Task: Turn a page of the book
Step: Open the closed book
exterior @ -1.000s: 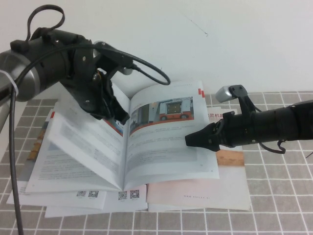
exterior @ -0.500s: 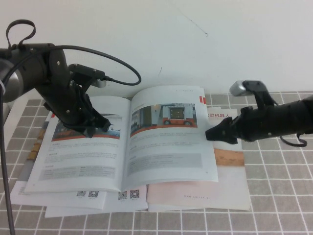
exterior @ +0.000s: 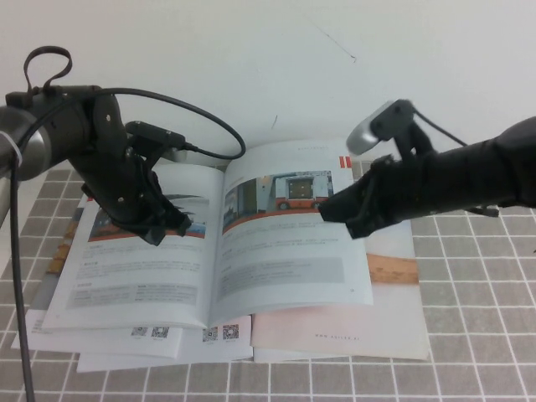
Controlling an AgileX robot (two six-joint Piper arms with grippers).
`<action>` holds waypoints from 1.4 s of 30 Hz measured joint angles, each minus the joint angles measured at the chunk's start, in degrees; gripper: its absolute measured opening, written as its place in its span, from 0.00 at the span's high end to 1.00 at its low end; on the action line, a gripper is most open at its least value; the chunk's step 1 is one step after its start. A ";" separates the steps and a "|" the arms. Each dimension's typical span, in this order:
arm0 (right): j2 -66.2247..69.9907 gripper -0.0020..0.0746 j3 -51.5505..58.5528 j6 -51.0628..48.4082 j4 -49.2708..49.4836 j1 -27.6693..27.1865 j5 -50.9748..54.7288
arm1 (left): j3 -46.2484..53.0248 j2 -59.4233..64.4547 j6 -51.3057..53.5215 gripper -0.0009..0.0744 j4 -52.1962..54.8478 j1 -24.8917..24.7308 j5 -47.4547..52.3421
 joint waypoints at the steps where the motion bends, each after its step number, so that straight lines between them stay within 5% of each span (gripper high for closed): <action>1: 0.41 0.94 -0.01 1.39 -3.04 1.23 -2.18 | 0.00 0.28 0.00 0.99 0.28 0.00 0.00; 14: 8.00 0.97 -0.65 27.54 -34.13 3.42 -5.58 | 0.00 5.63 0.00 0.99 -0.57 1.73 0.13; 28: 6.24 0.98 -1.25 29.48 -35.94 3.42 -4.09 | 0.00 4.60 2.04 0.99 -6.47 2.33 3.57; 42: -26.57 0.98 -1.25 32.53 -36.16 3.42 0.27 | 0.00 -25.84 3.37 0.99 -7.86 2.33 3.01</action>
